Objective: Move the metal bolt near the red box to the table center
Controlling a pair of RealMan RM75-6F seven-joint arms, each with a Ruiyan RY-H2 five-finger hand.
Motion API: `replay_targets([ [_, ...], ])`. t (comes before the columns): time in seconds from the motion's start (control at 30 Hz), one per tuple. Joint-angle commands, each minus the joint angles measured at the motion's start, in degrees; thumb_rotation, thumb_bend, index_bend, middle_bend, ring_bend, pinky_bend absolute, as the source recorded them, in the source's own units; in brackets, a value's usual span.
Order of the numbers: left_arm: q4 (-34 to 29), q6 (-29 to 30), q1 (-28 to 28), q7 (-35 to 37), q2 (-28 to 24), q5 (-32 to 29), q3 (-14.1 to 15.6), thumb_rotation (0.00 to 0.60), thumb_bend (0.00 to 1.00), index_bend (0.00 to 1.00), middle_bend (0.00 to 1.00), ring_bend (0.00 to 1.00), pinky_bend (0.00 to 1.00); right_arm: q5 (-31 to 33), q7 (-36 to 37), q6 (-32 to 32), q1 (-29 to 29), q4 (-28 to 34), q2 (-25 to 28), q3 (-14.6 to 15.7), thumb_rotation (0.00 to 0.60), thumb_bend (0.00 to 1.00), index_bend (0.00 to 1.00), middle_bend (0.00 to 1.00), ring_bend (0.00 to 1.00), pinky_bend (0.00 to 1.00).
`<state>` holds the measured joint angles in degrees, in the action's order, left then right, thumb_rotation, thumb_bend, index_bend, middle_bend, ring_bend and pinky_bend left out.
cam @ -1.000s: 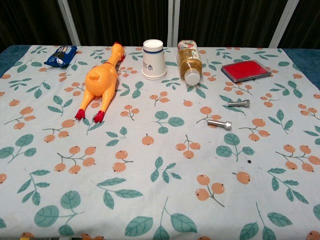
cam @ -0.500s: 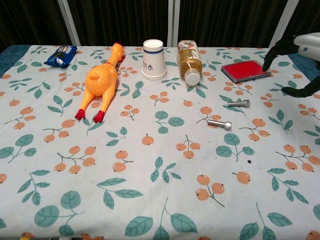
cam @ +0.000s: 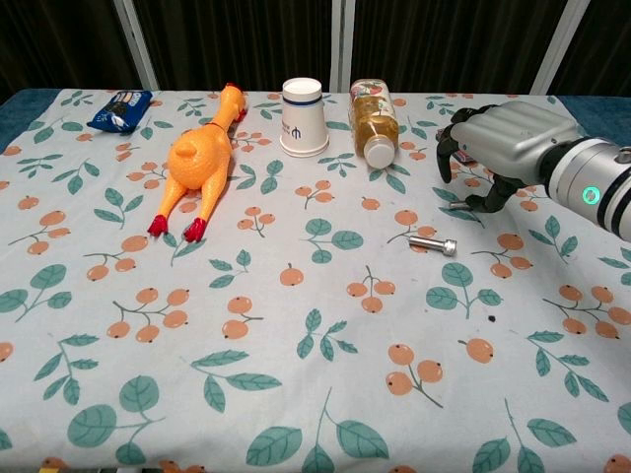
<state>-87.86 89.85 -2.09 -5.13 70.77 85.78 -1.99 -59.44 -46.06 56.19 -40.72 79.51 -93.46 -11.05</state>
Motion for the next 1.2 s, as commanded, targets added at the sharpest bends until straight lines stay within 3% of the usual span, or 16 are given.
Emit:
replay_targets([
  [0.03,0.2,0.1,0.2,0.3,0.1,0.0,0.0,0.600,0.06,0.15,0.09,0.00,0.00,1.4,-1.6,-0.1,-1.2,-2.1,-1.8,0.3,0.600,0.26,0.42,0.19,0.04,0.12],
  [0.43,1.2,0.2,0.7,1.0,0.4,-0.1,0.0,0.600,0.06,0.15,0.09,0.00,0.00,2.6,-0.2,1.0,-1.6,-4.9,-4.2,1.3,0.600,0.27,0.50,0.21,0.04,0.12],
  [0.83,1.7,-0.1,0.9,1.5,0.6,-0.3,-0.1,0.600,0.06,0.15,0.09,0.00,0.00,3.8,0.3,0.4,-2.1,-6.1,-4.5,1.8,0.600,0.28,0.52,0.20,0.04,0.12],
  [1.2,1.8,0.1,1.0,1.7,0.7,-0.3,-0.2,0.600,0.06,0.15,0.09,0.00,0.00,3.5,3.8,1.2,-1.7,-4.9,-3.2,1.3,0.600,0.38,0.52,0.22,0.05,0.12],
])
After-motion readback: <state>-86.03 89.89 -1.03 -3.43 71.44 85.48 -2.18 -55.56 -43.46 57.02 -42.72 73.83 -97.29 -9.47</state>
